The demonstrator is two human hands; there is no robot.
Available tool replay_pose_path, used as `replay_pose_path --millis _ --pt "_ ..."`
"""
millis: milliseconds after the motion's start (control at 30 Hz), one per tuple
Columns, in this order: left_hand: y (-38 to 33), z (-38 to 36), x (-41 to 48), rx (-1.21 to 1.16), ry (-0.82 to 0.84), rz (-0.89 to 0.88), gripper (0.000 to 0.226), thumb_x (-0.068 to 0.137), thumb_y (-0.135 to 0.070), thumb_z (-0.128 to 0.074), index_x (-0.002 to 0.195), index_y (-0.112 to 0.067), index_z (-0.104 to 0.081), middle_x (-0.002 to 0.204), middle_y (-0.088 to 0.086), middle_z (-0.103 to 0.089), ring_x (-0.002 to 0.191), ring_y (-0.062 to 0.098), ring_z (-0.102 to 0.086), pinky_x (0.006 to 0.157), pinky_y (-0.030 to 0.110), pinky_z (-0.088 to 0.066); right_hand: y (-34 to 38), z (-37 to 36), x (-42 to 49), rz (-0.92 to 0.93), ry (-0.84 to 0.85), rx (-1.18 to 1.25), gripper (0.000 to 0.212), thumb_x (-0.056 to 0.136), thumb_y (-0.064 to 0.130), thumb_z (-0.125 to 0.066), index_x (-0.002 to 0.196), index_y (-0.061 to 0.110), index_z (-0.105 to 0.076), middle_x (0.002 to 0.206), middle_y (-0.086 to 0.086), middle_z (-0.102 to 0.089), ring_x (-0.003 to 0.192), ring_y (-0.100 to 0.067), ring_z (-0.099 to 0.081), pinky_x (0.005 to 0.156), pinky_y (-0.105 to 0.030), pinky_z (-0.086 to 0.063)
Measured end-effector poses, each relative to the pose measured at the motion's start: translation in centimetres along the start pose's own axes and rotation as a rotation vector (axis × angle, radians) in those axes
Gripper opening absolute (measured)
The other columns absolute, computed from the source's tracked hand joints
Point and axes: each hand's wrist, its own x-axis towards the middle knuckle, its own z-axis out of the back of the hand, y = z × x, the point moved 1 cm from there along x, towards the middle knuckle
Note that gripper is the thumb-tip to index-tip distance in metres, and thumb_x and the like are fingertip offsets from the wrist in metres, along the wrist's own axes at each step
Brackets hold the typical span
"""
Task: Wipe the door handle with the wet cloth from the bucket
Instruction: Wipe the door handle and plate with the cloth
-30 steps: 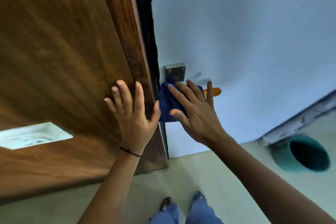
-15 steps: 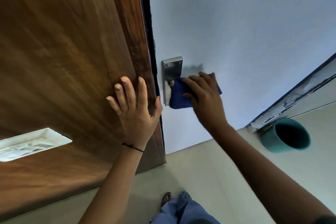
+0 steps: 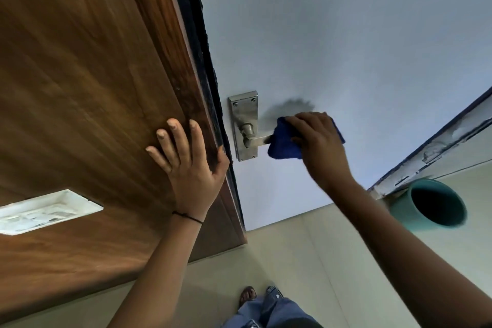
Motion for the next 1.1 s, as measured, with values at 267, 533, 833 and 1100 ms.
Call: replay_pose_path --millis 267,533,833,1100 --pt "0.1 0.2 -0.1 0.036 0.036 0.015 0.089 0.091 -0.038 -0.052 0.151 -0.021 0.012 0.156 0.0 0.028 0.144 0.016 0.026 0.117 0.041 0.016 6.7 -1.7 0.2 0.205 0.088 0.025 0.052 0.078 0.002 -0.068 0.128 0.012 -0.06 0.126 -0.013 -0.064 0.118 -0.037 -0.057 0.1 -0.048 -0.047" --pt "-0.1 0.5 0.0 -0.014 0.072 0.03 0.087 0.092 -0.038 -0.049 0.15 -0.021 0.014 0.154 0.021 0.012 0.142 0.015 0.03 0.115 0.04 0.018 -0.7 0.0 0.9 0.14 0.101 0.017 0.042 0.086 0.008 -0.051 0.127 0.013 -0.061 0.121 -0.009 -0.066 0.114 -0.034 -0.056 0.096 -0.045 -0.047" --pt "0.8 0.8 -0.2 -0.013 0.076 -0.069 0.088 0.093 -0.043 -0.051 0.15 -0.021 0.011 0.155 -0.004 0.03 0.143 0.015 0.027 0.116 0.038 0.018 5.5 -1.9 -0.2 0.122 0.024 0.02 0.045 0.087 0.006 -0.048 0.131 0.011 -0.058 0.128 -0.012 -0.063 0.12 -0.036 -0.054 0.1 -0.047 -0.045" --pt "1.9 1.9 0.7 -0.055 0.071 -0.145 0.085 0.094 -0.037 -0.053 0.15 -0.017 0.008 0.149 0.018 -0.015 0.144 0.015 0.024 0.116 0.038 0.015 1.0 -1.2 -0.9 -0.493 -0.118 0.474 0.05 0.088 -0.003 -0.047 0.135 0.015 -0.054 0.135 -0.004 -0.057 0.114 -0.011 -0.053 0.091 -0.004 -0.042"
